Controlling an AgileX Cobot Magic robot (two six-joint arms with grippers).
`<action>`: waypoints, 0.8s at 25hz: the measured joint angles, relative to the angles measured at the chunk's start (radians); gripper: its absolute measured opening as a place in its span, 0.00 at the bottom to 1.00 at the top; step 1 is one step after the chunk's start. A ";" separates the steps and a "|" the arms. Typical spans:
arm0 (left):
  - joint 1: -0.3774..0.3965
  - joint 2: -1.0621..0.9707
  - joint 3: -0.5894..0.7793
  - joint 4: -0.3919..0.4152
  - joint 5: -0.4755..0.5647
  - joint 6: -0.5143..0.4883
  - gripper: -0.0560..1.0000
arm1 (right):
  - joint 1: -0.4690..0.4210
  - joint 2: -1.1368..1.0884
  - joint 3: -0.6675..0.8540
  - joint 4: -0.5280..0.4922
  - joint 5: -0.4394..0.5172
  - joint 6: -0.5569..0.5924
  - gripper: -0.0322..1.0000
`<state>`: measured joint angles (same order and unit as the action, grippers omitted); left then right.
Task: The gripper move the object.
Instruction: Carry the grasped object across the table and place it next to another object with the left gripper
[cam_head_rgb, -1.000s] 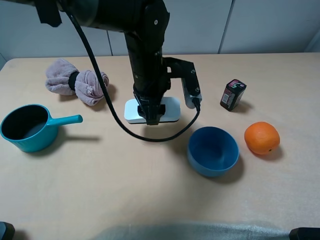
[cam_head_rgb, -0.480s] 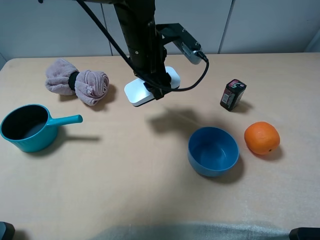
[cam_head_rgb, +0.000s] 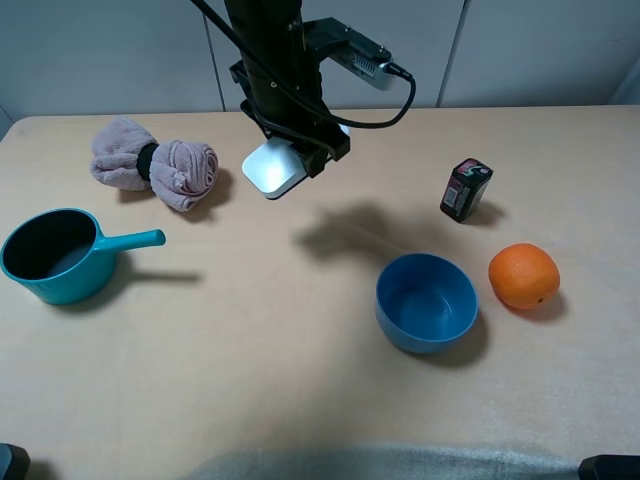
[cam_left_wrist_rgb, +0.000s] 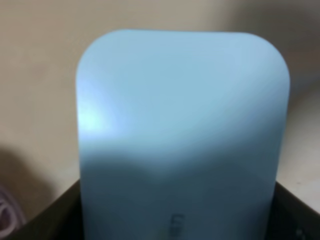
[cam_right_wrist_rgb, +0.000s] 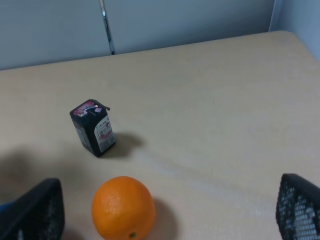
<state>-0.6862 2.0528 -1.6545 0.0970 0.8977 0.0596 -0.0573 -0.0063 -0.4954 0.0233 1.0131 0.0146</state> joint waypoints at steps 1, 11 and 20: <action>0.009 0.000 0.000 0.005 0.000 -0.007 0.65 | 0.000 0.000 0.000 0.000 0.000 0.000 0.68; 0.116 0.000 -0.005 0.009 -0.076 -0.029 0.65 | 0.000 0.000 0.000 0.000 0.000 0.000 0.68; 0.211 0.005 -0.051 0.016 -0.129 -0.026 0.65 | 0.000 0.000 0.000 0.000 0.000 0.000 0.68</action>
<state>-0.4753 2.0580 -1.7059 0.1130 0.7691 0.0337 -0.0573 -0.0063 -0.4954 0.0233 1.0131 0.0146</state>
